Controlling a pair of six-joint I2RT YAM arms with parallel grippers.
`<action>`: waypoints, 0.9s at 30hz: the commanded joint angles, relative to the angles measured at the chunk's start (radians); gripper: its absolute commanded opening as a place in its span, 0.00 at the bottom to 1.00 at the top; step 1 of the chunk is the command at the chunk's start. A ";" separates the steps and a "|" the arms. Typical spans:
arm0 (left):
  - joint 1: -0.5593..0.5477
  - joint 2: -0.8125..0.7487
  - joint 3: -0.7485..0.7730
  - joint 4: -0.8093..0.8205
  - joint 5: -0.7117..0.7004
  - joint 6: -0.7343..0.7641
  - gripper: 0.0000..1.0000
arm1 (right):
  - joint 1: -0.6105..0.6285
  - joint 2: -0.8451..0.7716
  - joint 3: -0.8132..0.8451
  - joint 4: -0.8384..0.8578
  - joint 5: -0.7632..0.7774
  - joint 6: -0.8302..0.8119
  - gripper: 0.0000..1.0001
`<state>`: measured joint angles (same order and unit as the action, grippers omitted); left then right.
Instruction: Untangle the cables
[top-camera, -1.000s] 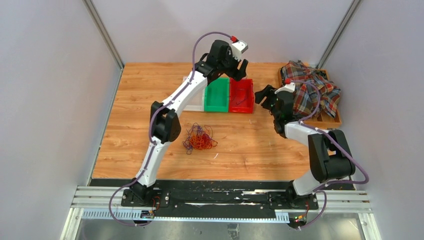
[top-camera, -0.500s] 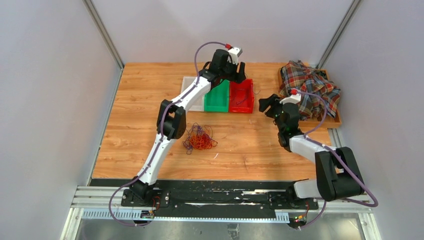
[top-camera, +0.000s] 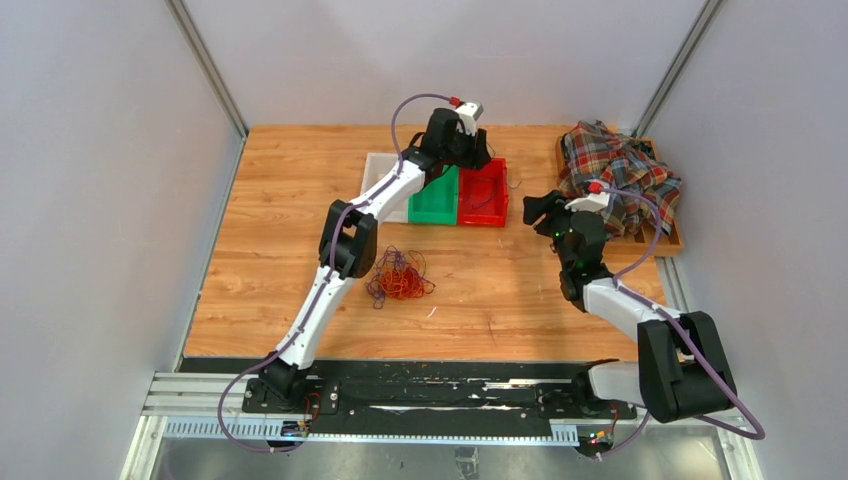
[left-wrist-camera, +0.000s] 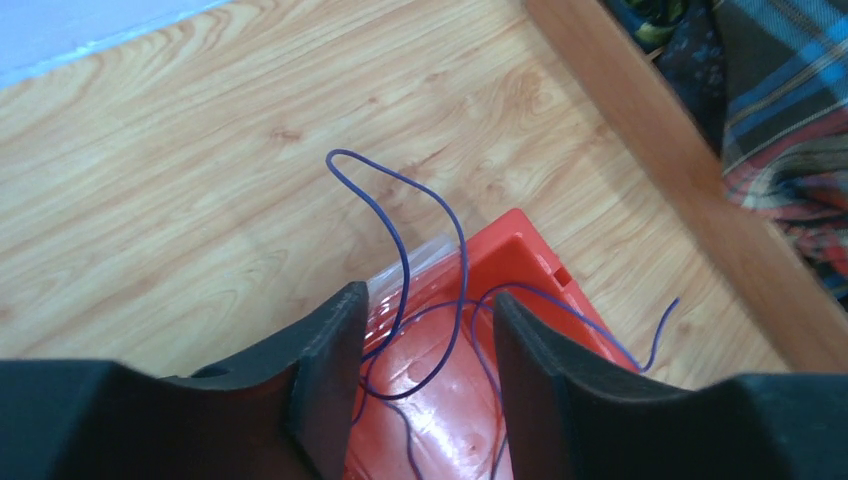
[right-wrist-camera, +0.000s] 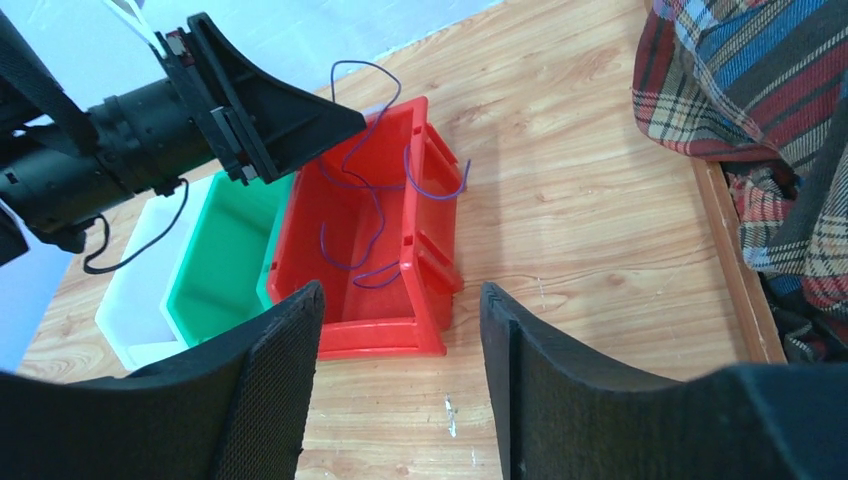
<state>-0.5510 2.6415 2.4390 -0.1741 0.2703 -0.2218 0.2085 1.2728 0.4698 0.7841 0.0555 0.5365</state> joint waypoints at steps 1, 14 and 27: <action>0.003 0.021 0.009 0.078 0.029 -0.022 0.46 | -0.015 -0.028 -0.017 0.017 0.034 -0.008 0.57; 0.003 -0.049 -0.071 0.153 0.083 0.042 0.01 | -0.014 -0.027 -0.031 0.021 0.024 0.020 0.44; 0.003 -0.256 -0.339 0.109 0.200 0.040 0.01 | -0.015 -0.016 -0.046 0.010 0.026 0.038 0.42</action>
<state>-0.5484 2.4775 2.1441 -0.0582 0.4198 -0.1951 0.2085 1.2549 0.4427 0.7849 0.0723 0.5591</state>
